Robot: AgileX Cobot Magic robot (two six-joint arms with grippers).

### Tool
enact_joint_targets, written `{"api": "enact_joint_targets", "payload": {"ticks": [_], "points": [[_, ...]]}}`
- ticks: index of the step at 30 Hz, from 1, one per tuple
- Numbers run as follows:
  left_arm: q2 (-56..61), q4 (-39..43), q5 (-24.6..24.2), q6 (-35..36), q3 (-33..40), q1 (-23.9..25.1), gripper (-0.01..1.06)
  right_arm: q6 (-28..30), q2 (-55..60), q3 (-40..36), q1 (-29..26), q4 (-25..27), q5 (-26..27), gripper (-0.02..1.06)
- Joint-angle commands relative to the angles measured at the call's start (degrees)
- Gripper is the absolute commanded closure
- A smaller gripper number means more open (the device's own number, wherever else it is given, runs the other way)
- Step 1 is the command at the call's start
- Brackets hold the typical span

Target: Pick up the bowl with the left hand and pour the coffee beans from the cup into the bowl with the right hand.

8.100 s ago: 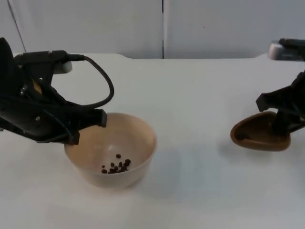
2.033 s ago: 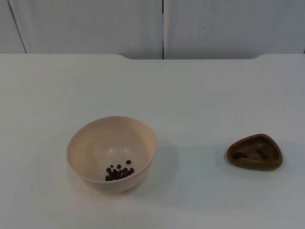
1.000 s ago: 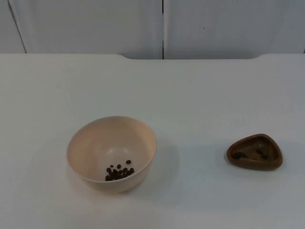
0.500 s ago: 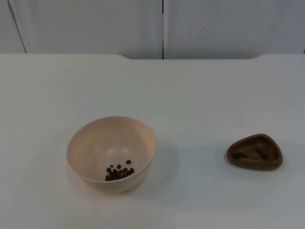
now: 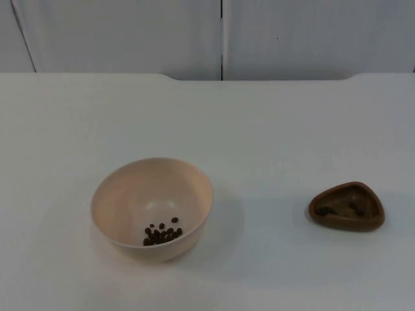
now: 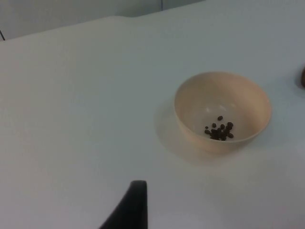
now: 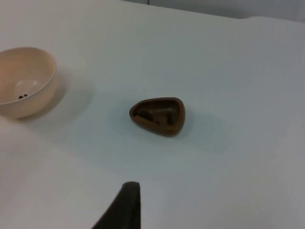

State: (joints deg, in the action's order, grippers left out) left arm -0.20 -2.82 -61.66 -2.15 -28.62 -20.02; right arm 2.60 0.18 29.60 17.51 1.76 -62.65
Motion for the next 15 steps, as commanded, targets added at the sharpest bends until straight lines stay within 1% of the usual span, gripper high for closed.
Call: {"api": "enact_joint_targets", "payload": {"ticks": [1,15], "points": [[0.2,0.15,0.02,0.15,0.29,0.09,0.0,-0.25,-0.18,-0.05,-0.31,-0.12,0.7,-0.01],[0.2,0.26,0.02,0.15,0.29,0.09,0.0,-0.46,-0.18,-0.05,-0.31,-0.12,0.7,-0.01]]}}
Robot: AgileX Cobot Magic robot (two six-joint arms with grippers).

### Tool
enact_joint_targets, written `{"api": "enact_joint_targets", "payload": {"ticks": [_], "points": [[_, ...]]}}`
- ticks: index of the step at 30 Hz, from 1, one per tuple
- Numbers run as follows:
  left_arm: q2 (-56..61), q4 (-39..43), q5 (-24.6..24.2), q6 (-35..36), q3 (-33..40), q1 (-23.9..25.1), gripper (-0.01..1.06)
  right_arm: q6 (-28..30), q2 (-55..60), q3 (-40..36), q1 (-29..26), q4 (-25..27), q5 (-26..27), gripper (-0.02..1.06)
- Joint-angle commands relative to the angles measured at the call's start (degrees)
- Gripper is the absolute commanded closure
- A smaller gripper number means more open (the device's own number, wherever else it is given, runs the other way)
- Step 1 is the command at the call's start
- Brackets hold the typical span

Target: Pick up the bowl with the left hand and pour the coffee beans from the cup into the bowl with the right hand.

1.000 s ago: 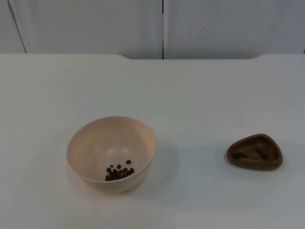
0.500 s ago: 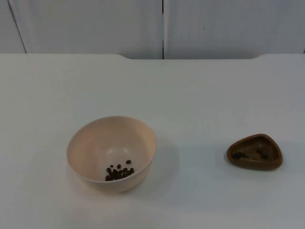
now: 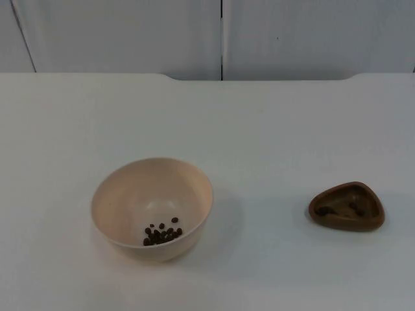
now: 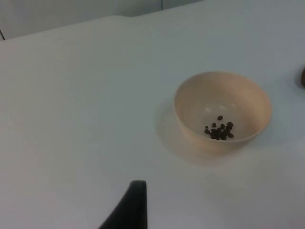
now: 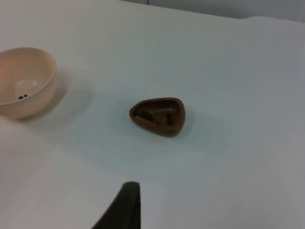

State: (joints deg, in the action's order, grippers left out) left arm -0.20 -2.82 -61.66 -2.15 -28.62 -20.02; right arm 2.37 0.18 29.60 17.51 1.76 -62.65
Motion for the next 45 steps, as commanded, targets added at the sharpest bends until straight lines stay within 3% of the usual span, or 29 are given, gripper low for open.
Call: {"api": "enact_joint_targets", "payload": {"ticks": [1,18,31,37,45], "points": [[0.2,0.26,0.02,0.15,0.29,0.09,0.0,-0.24,-0.18,-0.05,-0.31,-0.12,0.7,-0.01],[0.2,0.38,0.02,0.15,0.29,0.09,0.0,-0.24,-0.18,-0.05,-1.58,-0.15,0.96,-0.01],[0.2,0.38,0.02,0.15,0.29,0.09,0.0,-0.24,-0.18,-0.05,-13.15,-0.15,0.96,-0.01],[0.2,0.38,0.02,0.15,0.29,0.09,0.0,-0.24,-0.18,-0.05,-16.28,-0.15,0.96,-0.01],[0.2,0.38,0.02,0.15,0.29,0.09,0.0,-0.24,-0.18,-0.05,-16.39,0.08,0.96,-0.01]]}}
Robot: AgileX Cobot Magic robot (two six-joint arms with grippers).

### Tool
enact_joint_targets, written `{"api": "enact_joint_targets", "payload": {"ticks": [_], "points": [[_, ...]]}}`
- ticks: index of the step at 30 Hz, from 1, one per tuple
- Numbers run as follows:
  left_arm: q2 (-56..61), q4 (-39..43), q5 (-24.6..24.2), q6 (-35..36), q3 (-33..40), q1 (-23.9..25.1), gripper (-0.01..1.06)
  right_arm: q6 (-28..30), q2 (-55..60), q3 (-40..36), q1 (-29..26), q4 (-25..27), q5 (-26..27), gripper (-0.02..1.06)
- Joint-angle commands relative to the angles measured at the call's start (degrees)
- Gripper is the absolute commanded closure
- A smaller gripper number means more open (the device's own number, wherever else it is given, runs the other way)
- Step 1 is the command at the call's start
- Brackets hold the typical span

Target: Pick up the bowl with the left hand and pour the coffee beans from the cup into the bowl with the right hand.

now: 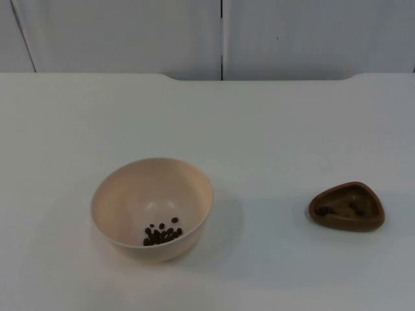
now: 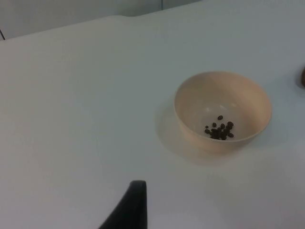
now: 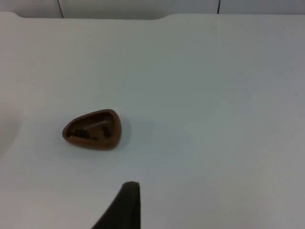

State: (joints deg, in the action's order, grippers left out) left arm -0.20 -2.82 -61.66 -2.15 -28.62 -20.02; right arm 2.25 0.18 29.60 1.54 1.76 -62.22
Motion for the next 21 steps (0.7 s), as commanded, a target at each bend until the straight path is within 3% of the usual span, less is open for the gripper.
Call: {"api": "enact_joint_targets", "payload": {"ticks": [1,21], "points": [[0.2,0.38,0.02,0.15,0.29,0.09,0.0,-0.12,-0.18,-0.05,-0.42,0.08,0.53,-0.01],[0.2,0.38,0.02,0.15,0.29,0.09,0.0,-0.12,-0.18,-0.05,-0.42,0.08,0.53,-0.01]]}}
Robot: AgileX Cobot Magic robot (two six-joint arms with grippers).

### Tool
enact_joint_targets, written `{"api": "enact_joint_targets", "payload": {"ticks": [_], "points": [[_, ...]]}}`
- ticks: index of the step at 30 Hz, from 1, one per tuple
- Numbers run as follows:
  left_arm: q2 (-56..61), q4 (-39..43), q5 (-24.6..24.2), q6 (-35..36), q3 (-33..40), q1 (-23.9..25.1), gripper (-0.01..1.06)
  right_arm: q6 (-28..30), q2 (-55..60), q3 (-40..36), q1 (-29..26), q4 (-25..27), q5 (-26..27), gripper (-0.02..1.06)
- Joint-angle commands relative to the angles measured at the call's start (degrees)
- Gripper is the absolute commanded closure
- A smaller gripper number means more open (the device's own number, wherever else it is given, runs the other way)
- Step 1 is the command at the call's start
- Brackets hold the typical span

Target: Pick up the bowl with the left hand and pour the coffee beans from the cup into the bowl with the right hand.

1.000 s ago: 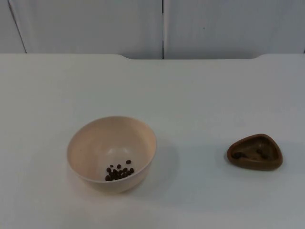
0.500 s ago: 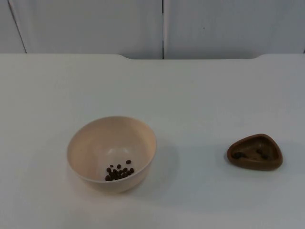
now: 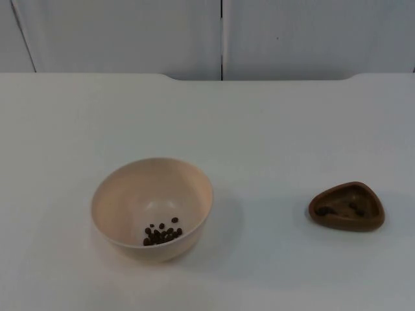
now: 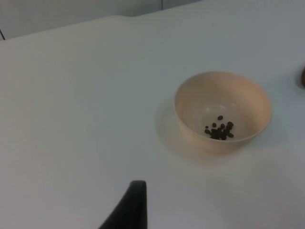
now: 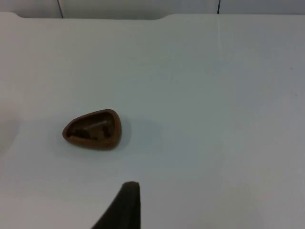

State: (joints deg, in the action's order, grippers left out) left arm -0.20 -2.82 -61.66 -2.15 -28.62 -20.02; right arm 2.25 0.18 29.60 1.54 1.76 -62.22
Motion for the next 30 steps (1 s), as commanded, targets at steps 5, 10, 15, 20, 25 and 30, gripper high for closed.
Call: {"api": "enact_joint_targets", "payload": {"ticks": [5,10,15,20,25,30], "points": [[0.2,0.5,0.02,0.15,0.29,2.25,0.0,-0.12,-0.18,-0.05,-0.42,0.08,0.53,-0.01],[0.2,0.5,0.02,0.15,0.29,5.73,0.0,-0.12,-0.18,-0.05,-0.42,0.08,0.53,-0.01],[0.2,0.5,0.02,0.15,0.29,8.83,0.0,-0.12,-0.18,-0.05,-0.42,-0.03,0.53,-0.01],[0.2,0.5,0.02,0.15,0.29,12.45,0.0,-0.12,-0.18,-0.05,-0.42,-0.03,0.53,-0.01],[0.2,0.5,0.02,0.15,0.29,15.7,0.0,-0.12,-0.18,-0.05,-0.42,-0.03,0.53,-0.01],[0.2,0.5,0.02,0.15,0.29,18.92,0.0,-0.12,-0.18,-0.05,-0.42,-0.03,0.53,-0.01]]}}
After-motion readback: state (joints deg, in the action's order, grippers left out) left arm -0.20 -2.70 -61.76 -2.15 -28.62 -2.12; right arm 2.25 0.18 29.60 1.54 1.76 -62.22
